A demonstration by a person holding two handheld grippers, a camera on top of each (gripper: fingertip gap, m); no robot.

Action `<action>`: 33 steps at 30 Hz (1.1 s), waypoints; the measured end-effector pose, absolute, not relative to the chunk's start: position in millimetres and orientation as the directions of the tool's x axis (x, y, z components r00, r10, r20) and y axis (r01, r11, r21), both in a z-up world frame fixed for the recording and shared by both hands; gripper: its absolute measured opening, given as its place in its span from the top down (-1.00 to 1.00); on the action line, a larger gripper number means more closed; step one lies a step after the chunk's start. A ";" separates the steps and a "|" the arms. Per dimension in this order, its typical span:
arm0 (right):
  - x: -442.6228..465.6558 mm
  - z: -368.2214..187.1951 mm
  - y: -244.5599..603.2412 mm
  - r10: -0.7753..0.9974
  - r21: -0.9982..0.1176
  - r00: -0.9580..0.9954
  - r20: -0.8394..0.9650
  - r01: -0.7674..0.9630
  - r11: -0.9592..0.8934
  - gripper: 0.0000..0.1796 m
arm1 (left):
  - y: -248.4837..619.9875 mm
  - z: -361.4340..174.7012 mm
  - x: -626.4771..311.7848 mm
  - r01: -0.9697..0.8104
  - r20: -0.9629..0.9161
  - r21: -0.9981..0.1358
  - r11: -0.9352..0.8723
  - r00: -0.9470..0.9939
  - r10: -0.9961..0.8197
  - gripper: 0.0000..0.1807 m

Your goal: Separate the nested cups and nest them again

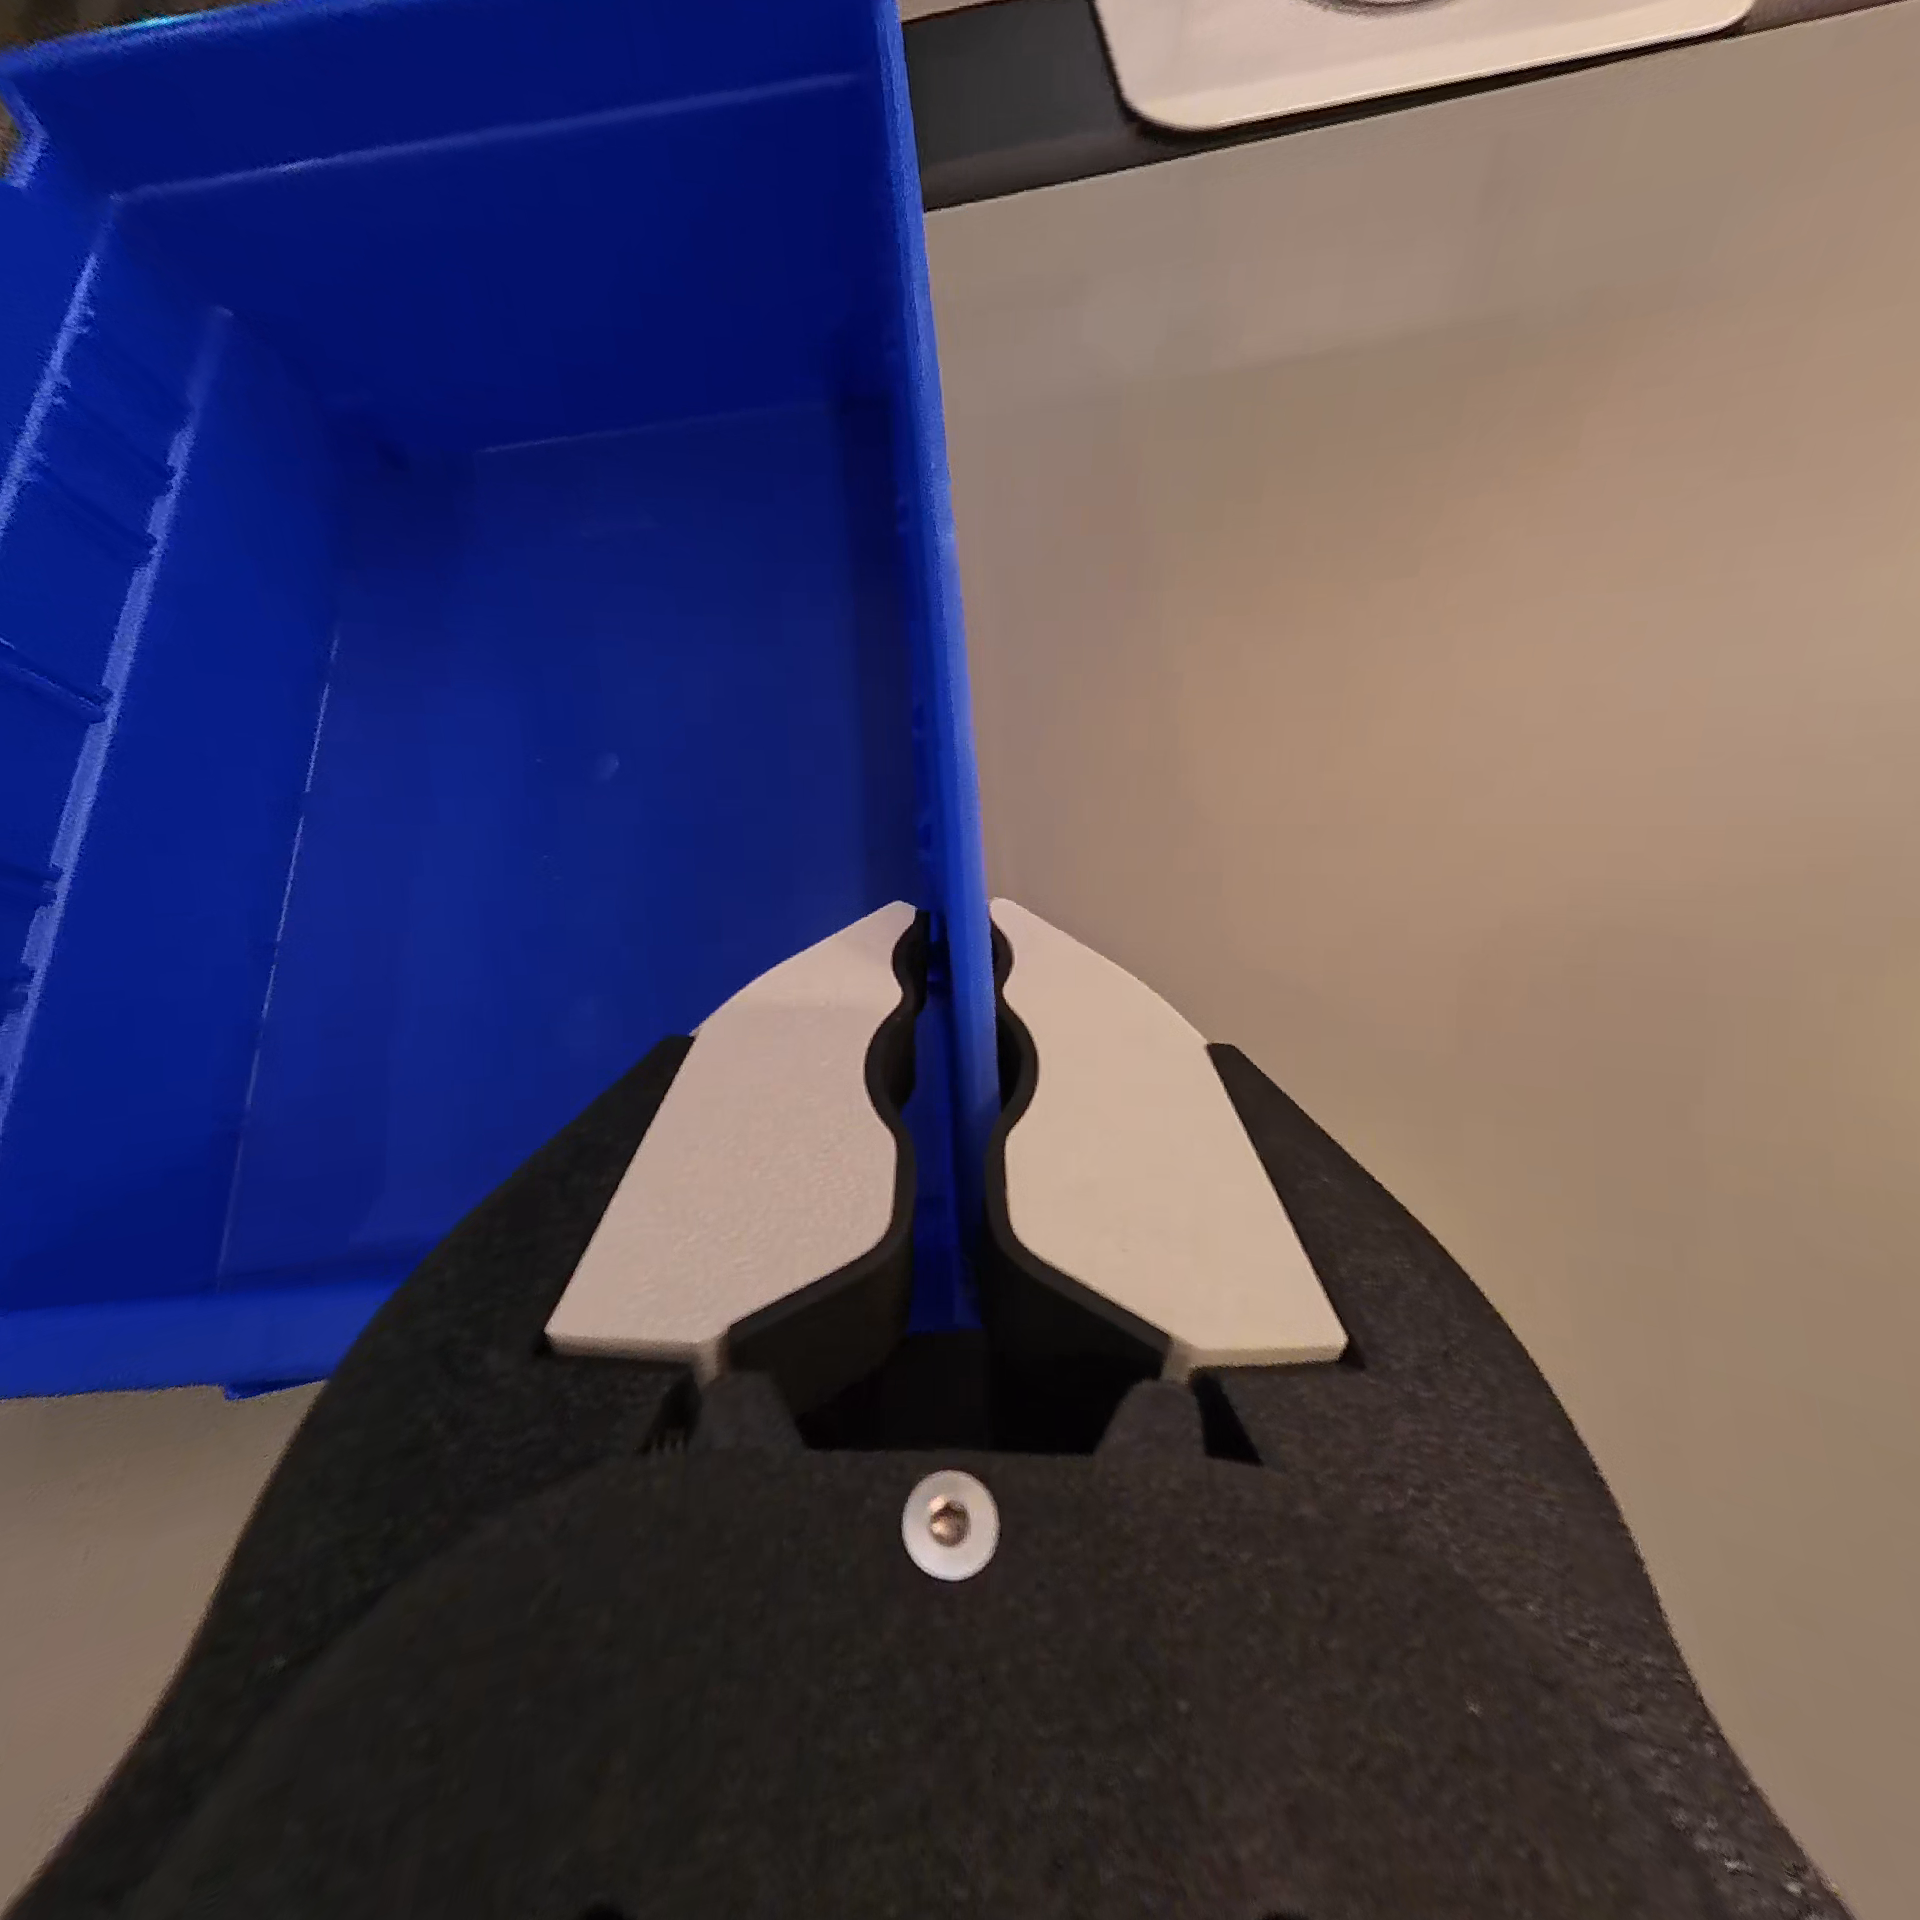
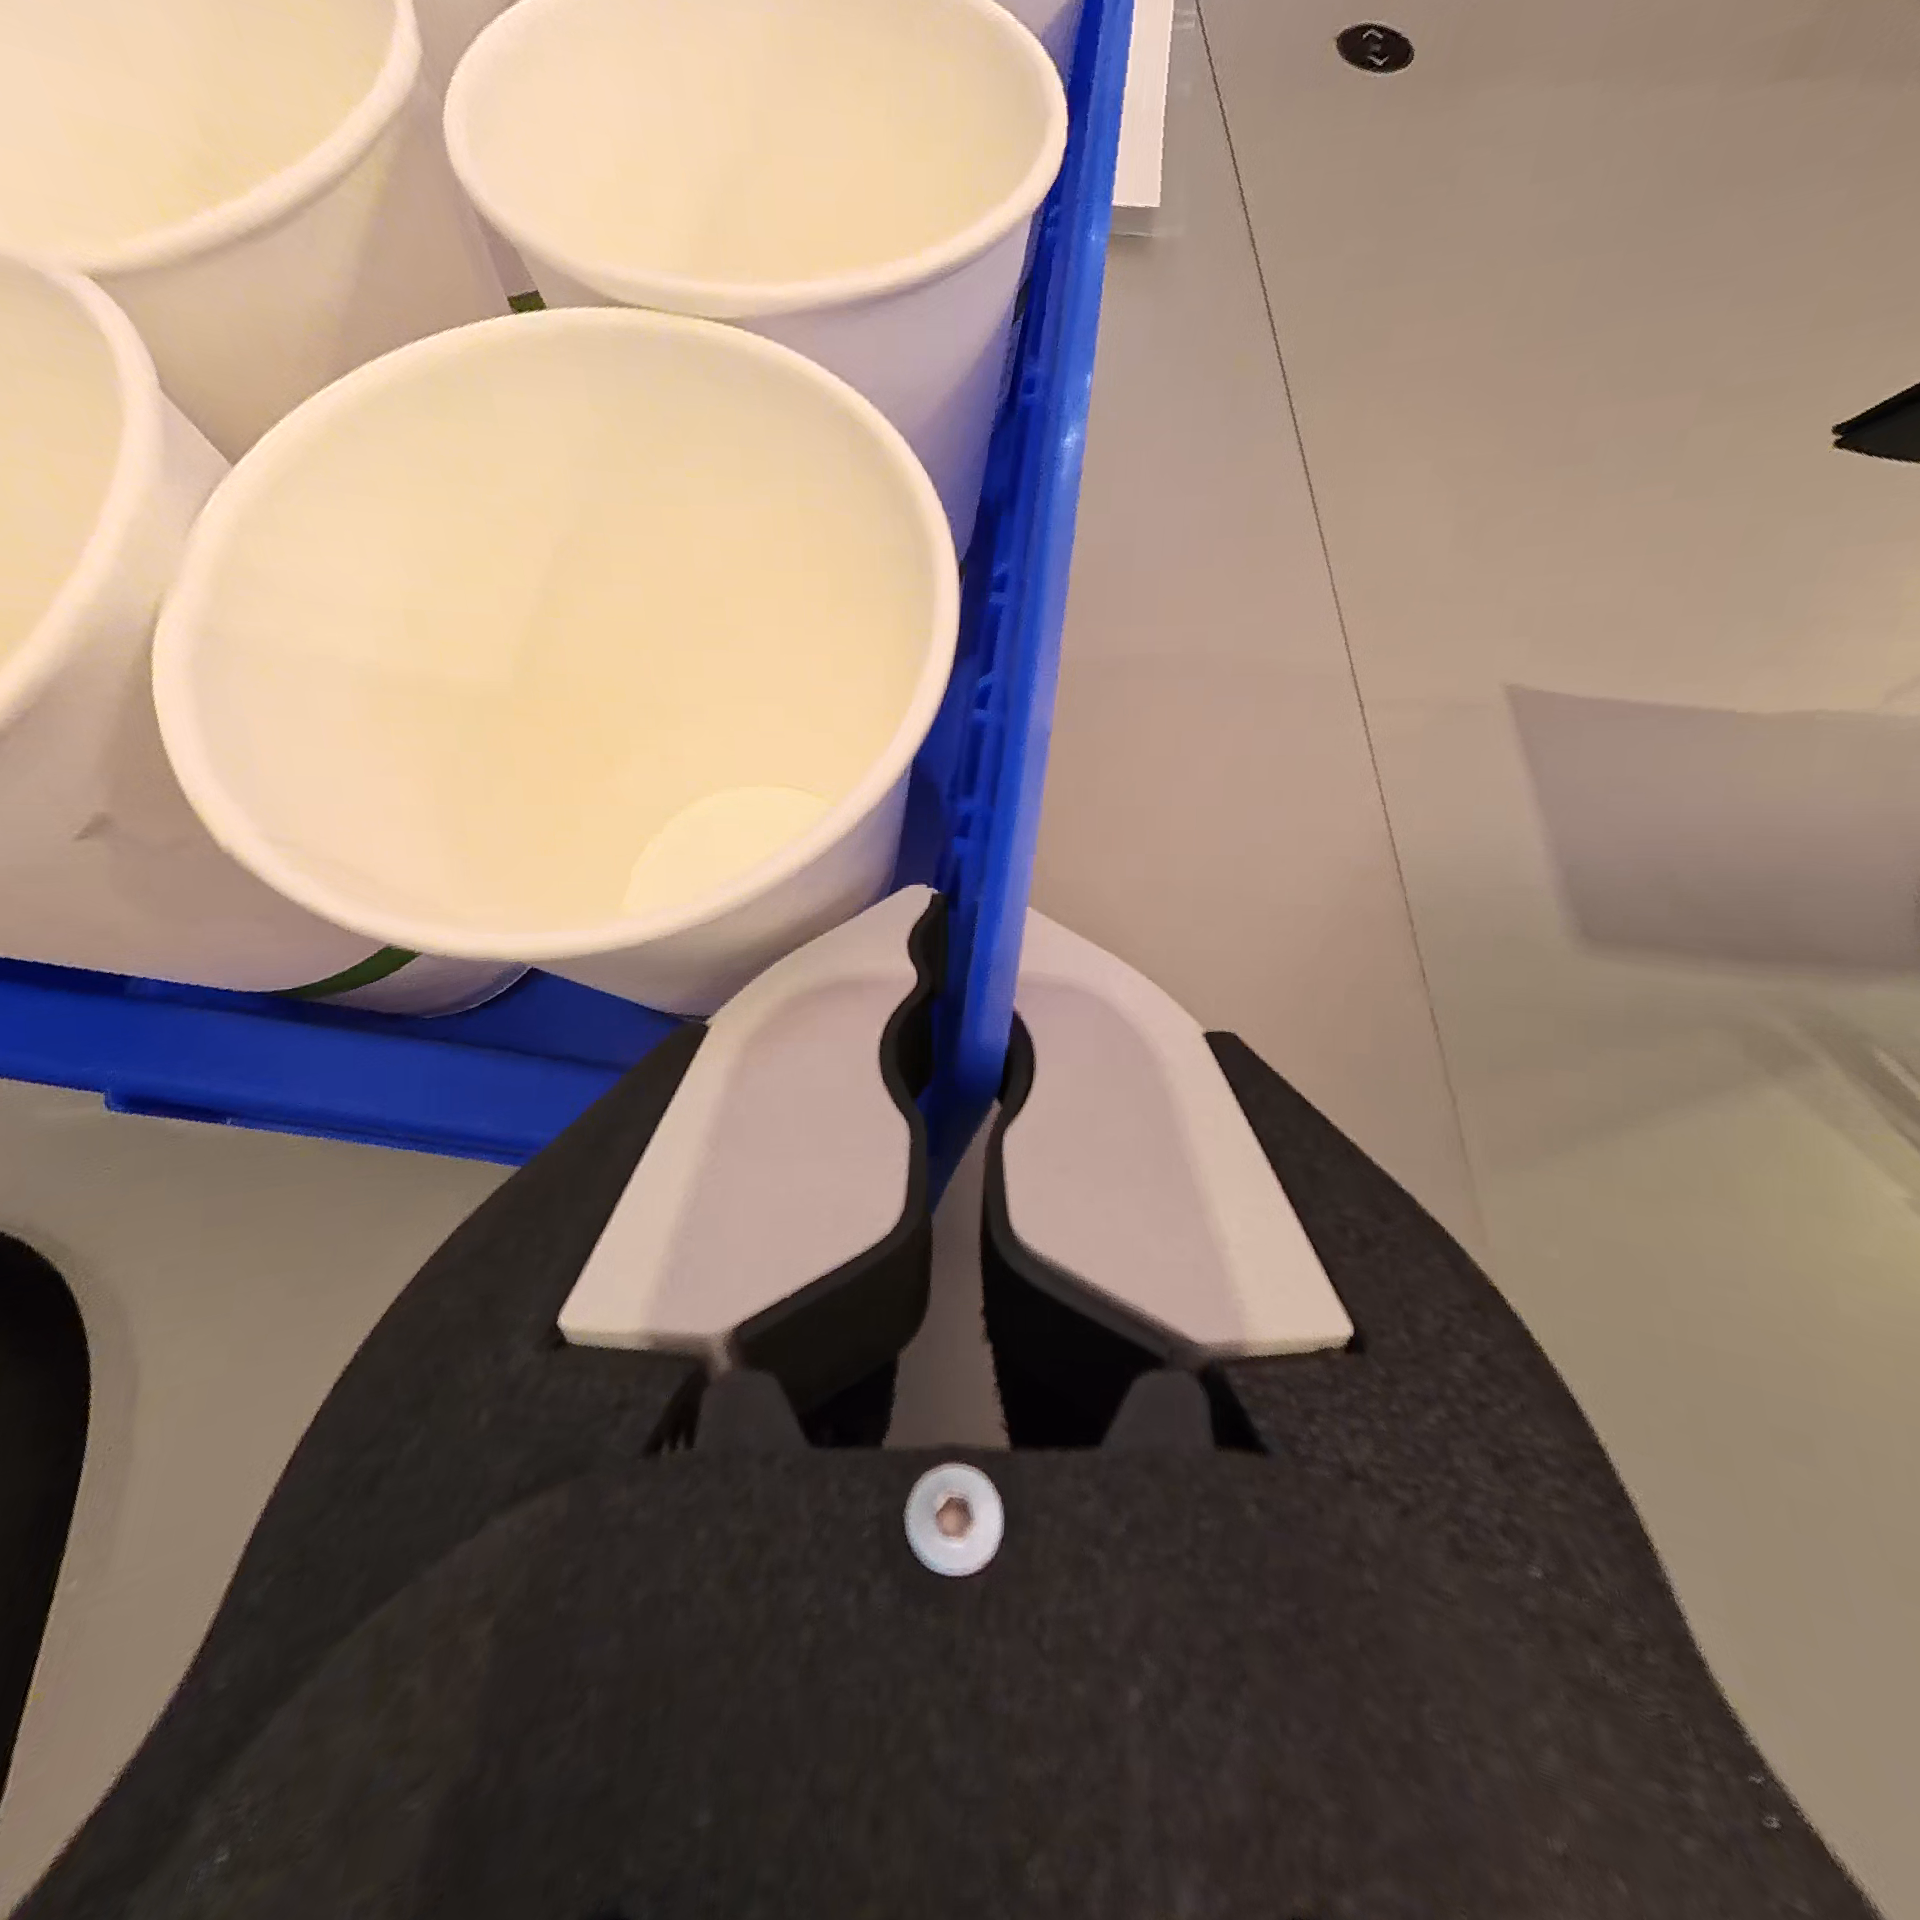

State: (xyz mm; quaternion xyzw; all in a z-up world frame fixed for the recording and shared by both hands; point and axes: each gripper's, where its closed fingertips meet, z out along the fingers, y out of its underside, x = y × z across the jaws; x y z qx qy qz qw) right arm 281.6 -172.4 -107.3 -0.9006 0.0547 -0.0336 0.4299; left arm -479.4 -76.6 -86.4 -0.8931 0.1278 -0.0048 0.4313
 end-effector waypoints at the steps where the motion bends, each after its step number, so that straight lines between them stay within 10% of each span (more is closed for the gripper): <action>1: 281.5 -107.3 -172.4 -0.126 -0.778 0.992 0.010 -0.071 -0.624 0.96 | -76.9 -86.5 -473.8 -0.226 -0.098 -0.772 -0.594 0.966 -0.241 0.91; 33: 135.6 -105.3 -134.4 0.164 -0.766 0.981 0.100 0.181 -0.617 0.94 | -103.6 -86.4 -290.3 -0.378 -0.165 -0.782 -0.496 0.893 -0.419 0.88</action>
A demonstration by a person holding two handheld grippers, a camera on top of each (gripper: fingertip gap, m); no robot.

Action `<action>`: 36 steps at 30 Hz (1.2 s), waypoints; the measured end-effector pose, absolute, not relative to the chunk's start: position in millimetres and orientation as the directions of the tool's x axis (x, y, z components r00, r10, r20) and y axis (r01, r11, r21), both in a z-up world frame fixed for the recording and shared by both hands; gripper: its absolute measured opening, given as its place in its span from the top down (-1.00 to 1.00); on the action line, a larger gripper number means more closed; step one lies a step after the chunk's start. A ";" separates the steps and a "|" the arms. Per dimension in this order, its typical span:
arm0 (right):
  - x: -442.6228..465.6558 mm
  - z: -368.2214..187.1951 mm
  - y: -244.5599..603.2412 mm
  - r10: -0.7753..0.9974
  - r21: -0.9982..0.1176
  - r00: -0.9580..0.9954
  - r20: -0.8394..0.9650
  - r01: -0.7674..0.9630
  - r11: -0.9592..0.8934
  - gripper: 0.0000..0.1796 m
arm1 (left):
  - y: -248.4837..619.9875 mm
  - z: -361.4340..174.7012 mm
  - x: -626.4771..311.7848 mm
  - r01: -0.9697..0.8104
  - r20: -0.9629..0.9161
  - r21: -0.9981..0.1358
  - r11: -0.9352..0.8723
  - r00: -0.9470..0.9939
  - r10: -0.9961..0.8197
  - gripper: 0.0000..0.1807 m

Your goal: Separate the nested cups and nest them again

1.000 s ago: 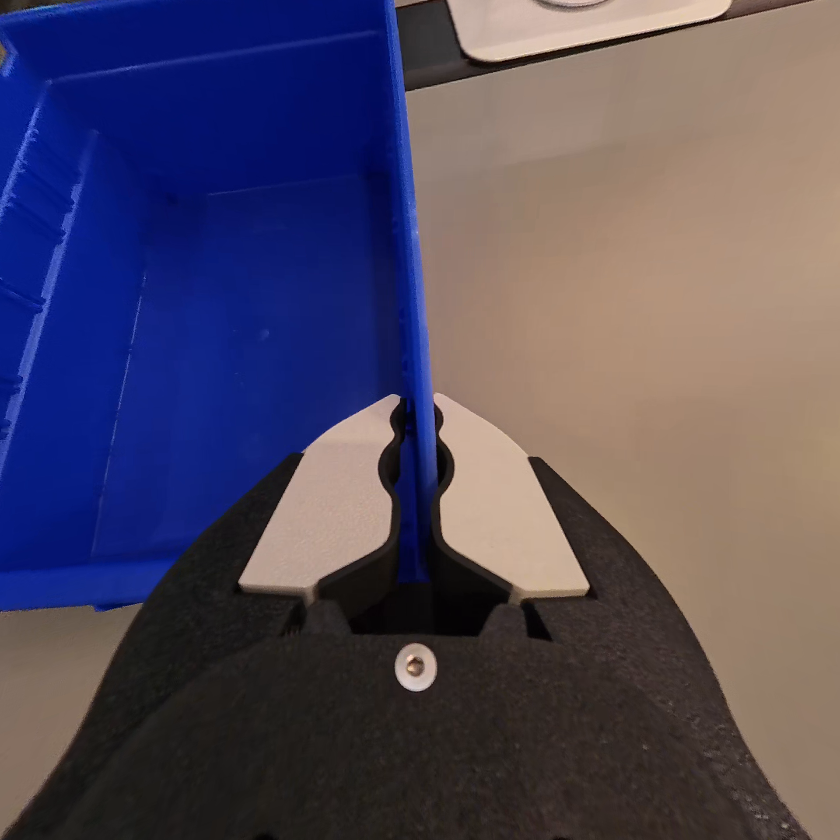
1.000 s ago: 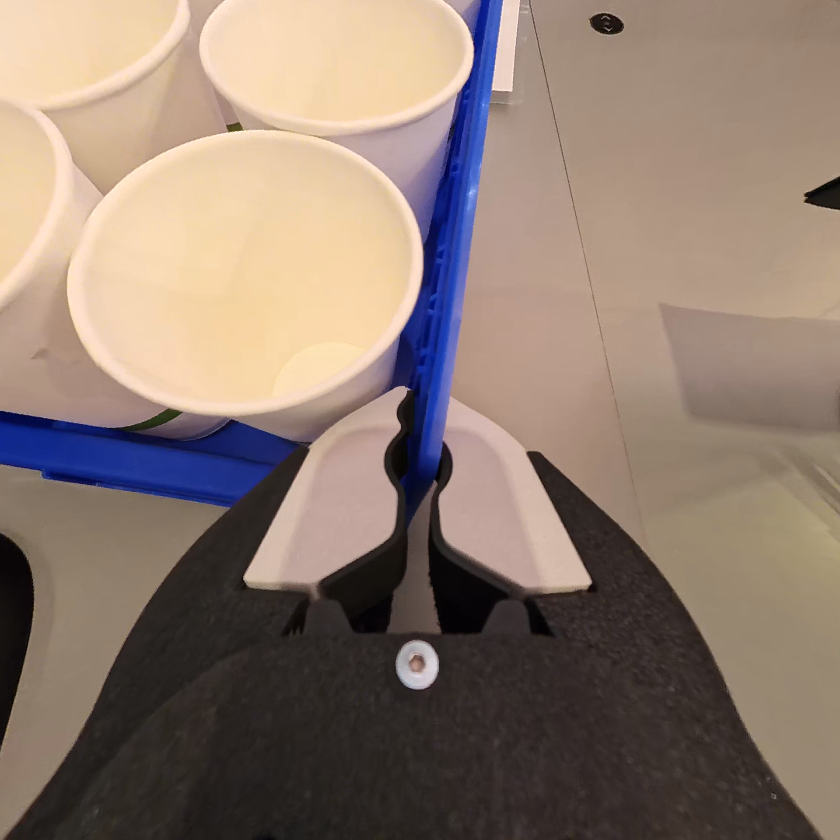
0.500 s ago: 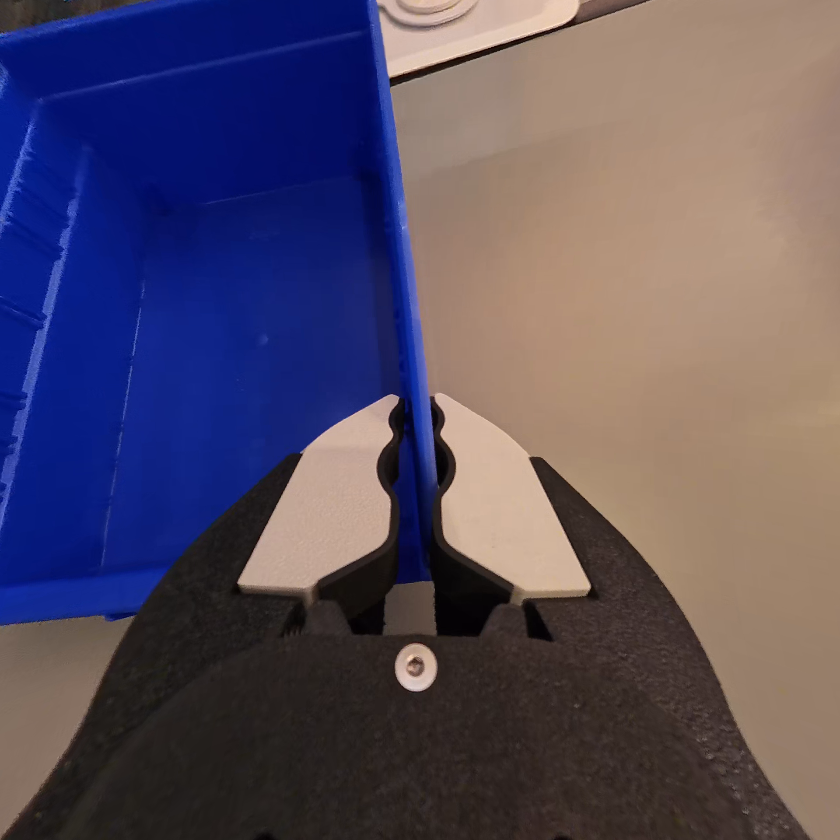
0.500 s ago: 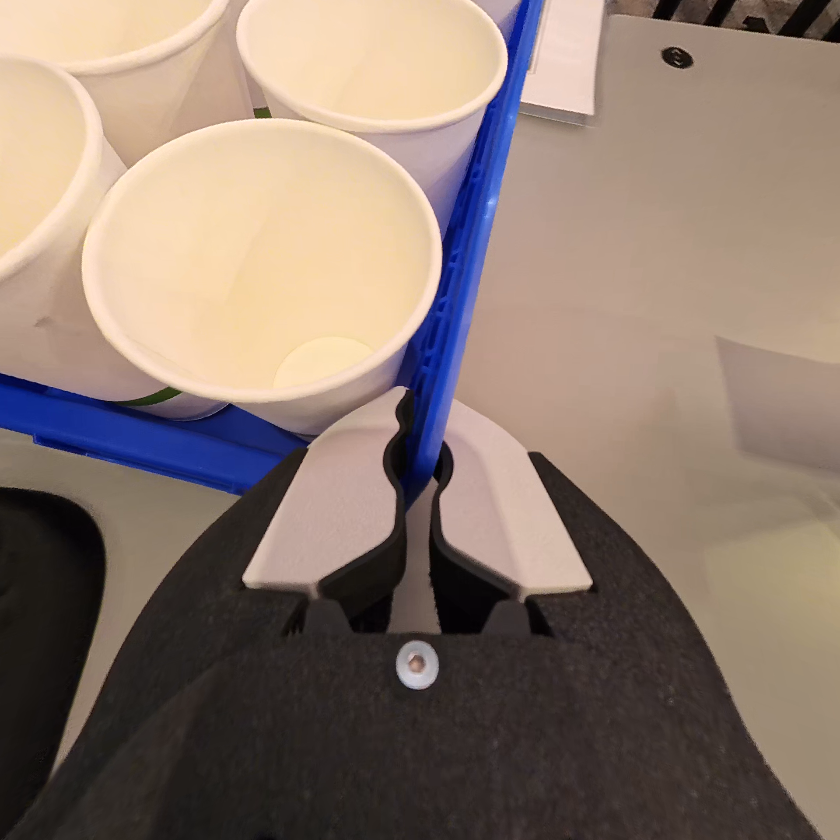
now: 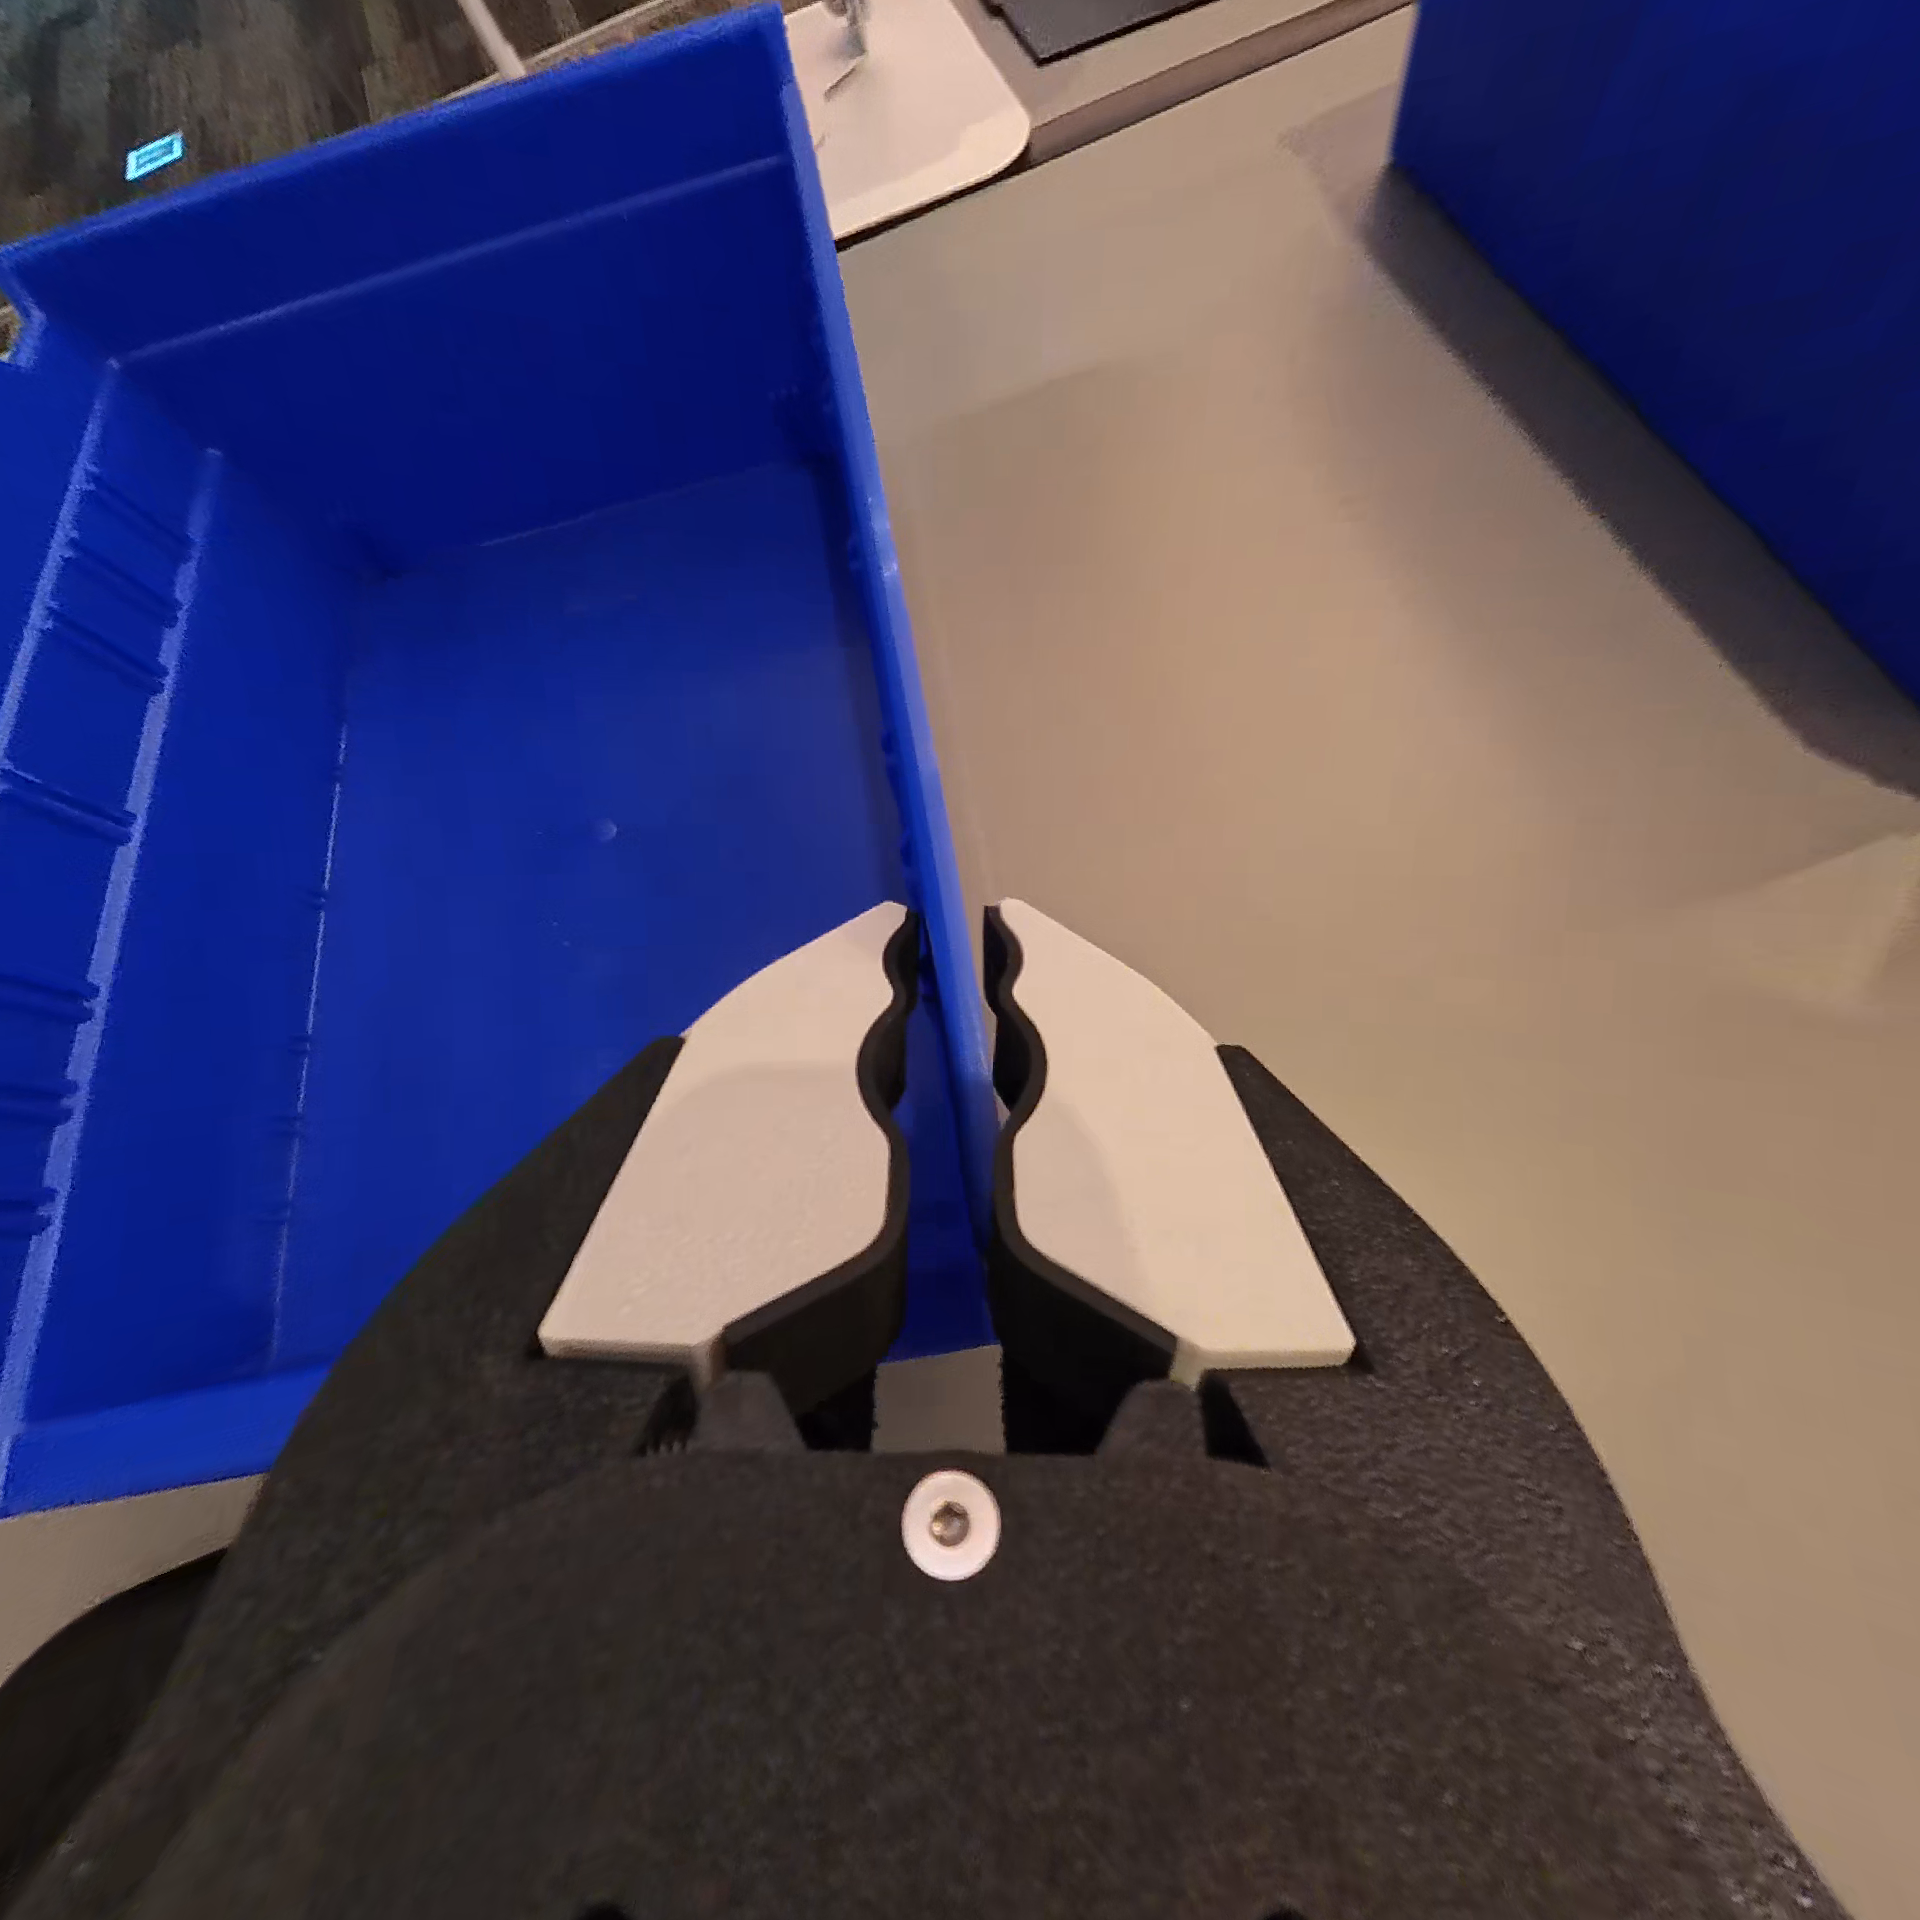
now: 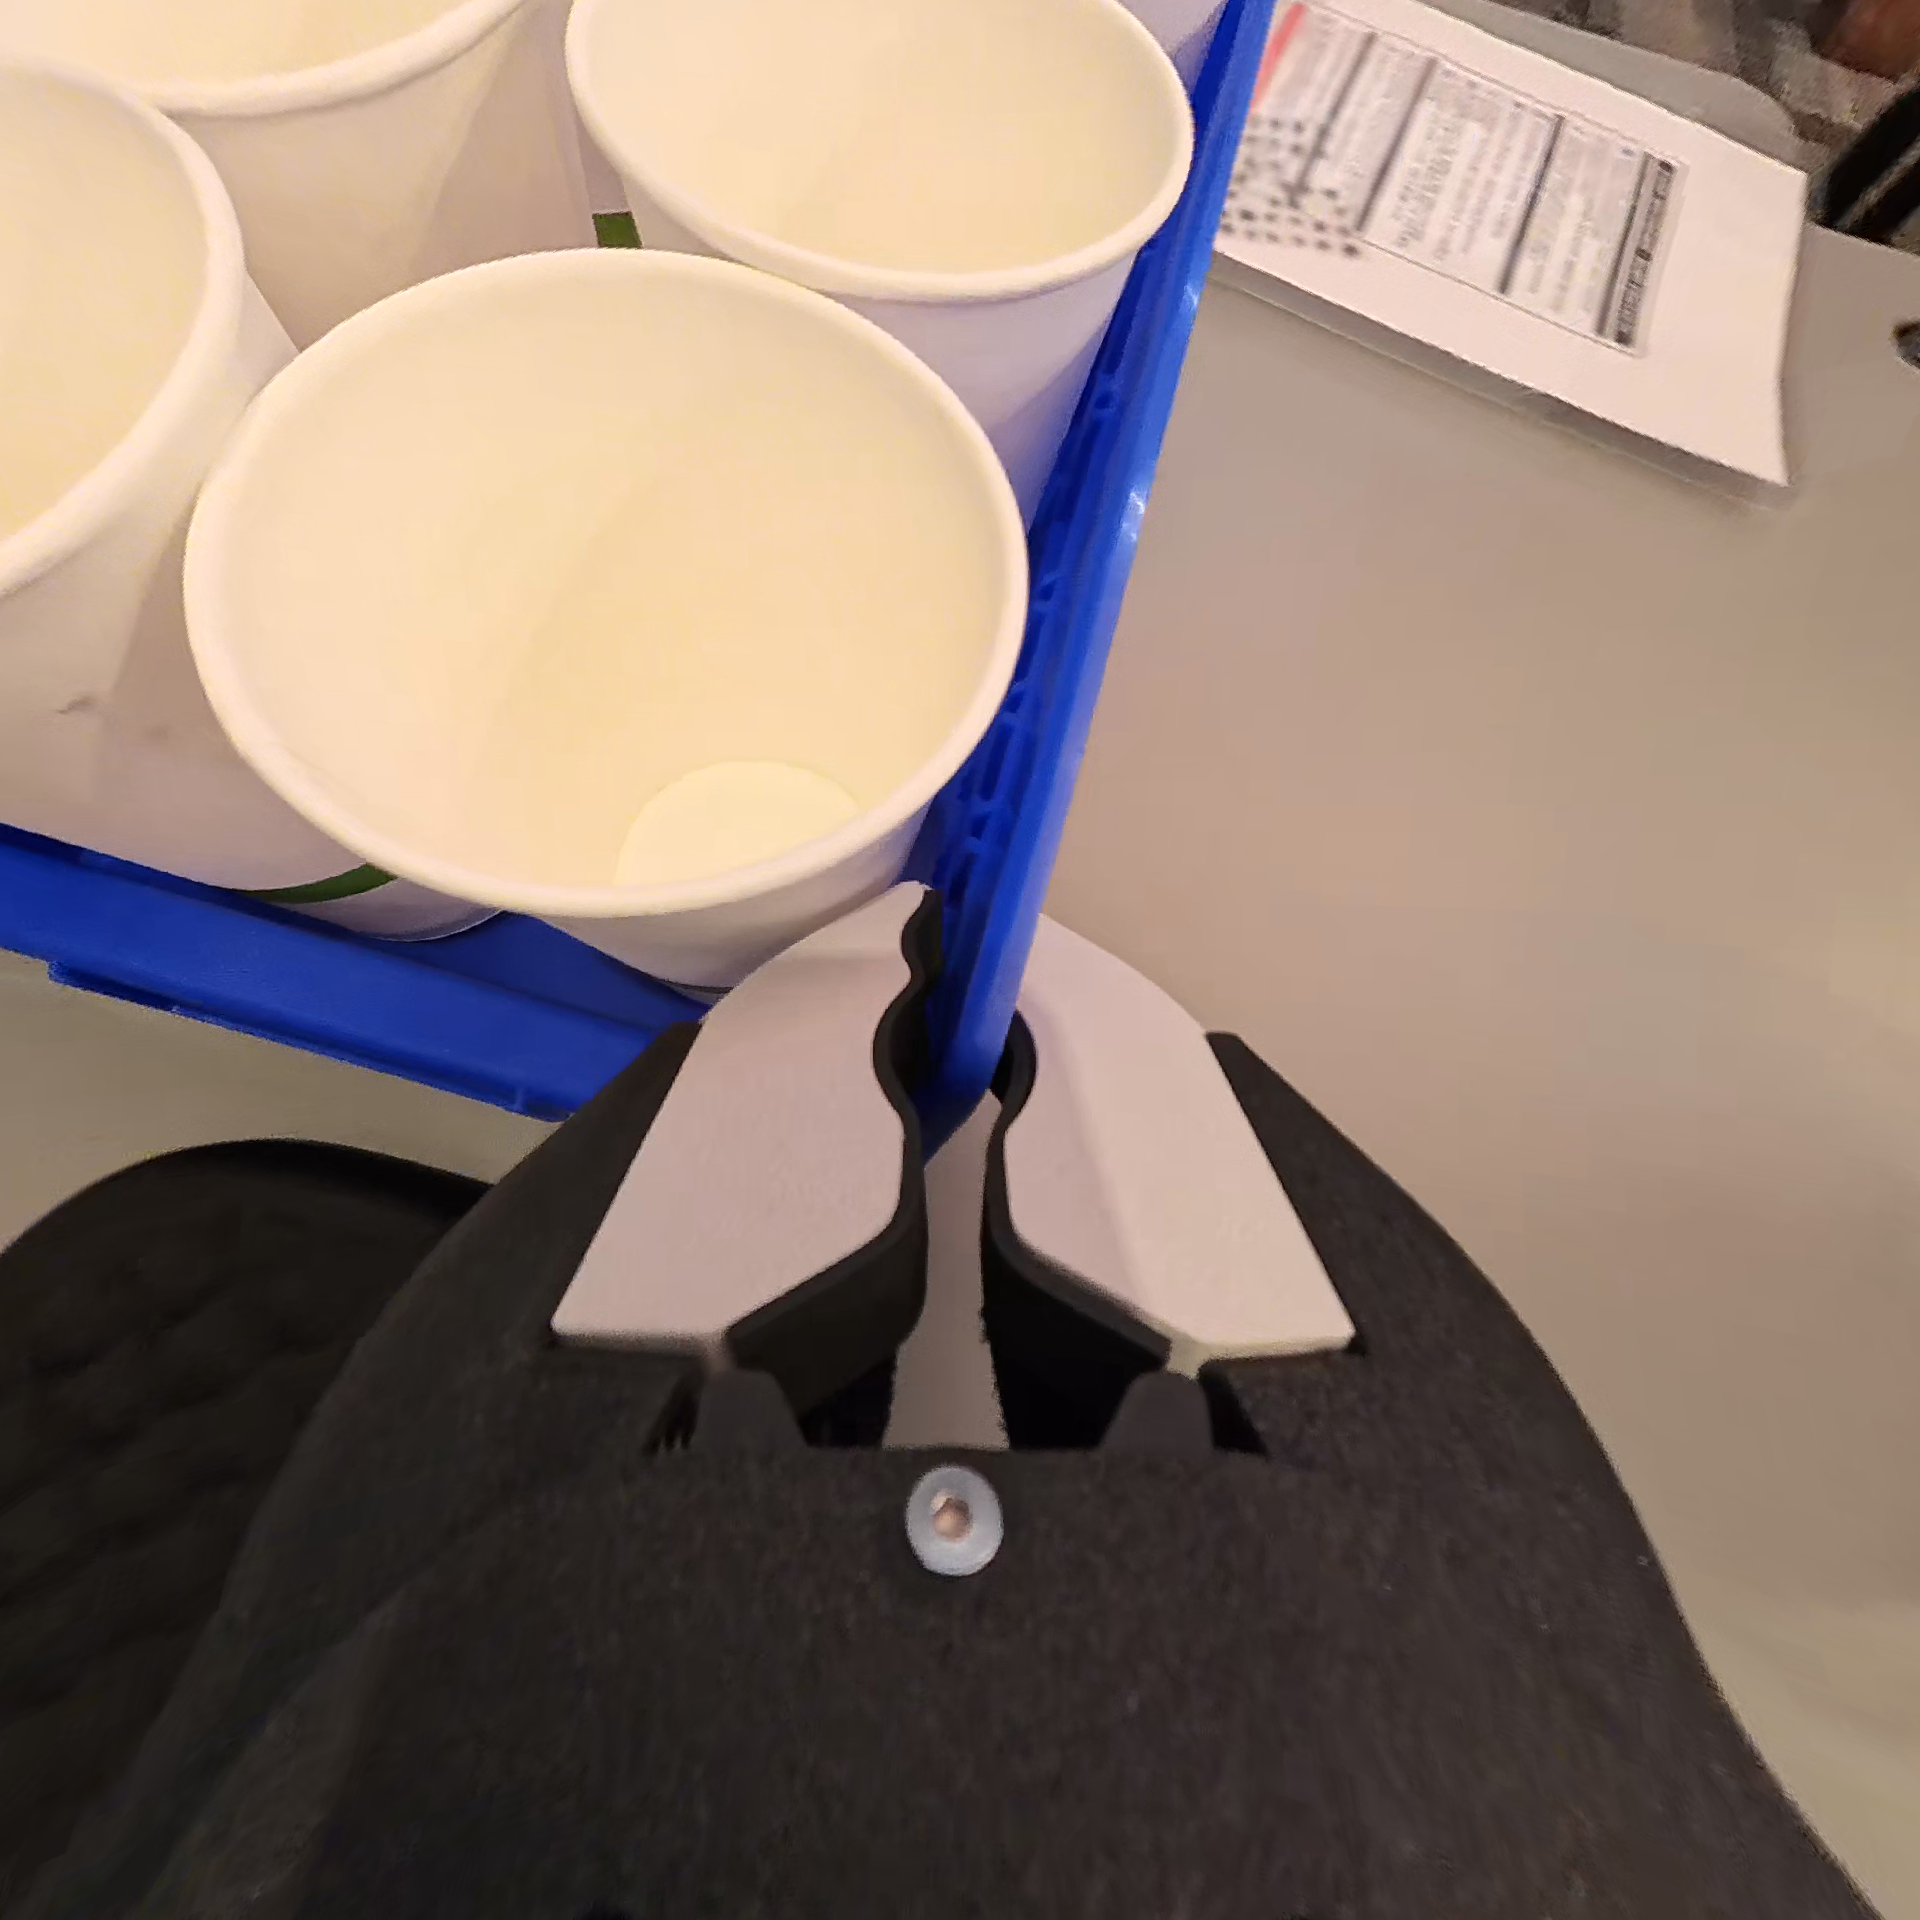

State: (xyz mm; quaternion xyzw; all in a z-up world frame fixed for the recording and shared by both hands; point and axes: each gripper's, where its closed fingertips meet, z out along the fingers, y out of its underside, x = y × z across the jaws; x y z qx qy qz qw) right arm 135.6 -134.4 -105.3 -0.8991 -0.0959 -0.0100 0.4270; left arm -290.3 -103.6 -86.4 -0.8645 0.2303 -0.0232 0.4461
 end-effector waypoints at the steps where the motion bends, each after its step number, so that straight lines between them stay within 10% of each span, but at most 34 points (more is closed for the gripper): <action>1: 127.4 -105.3 -132.0 0.181 -0.763 0.978 0.105 0.196 -0.616 0.94 | -104.5 -86.5 -285.9 -0.379 -0.163 -0.782 -0.494 0.891 -0.424 0.87; 36: 30.0 -85.0 -147.8 0.291 -0.696 0.953 0.084 0.265 -0.668 0.76 | -119.5 -49.5 -218.6 -0.077 0.165 -0.911 -0.404 0.831 -0.531 0.61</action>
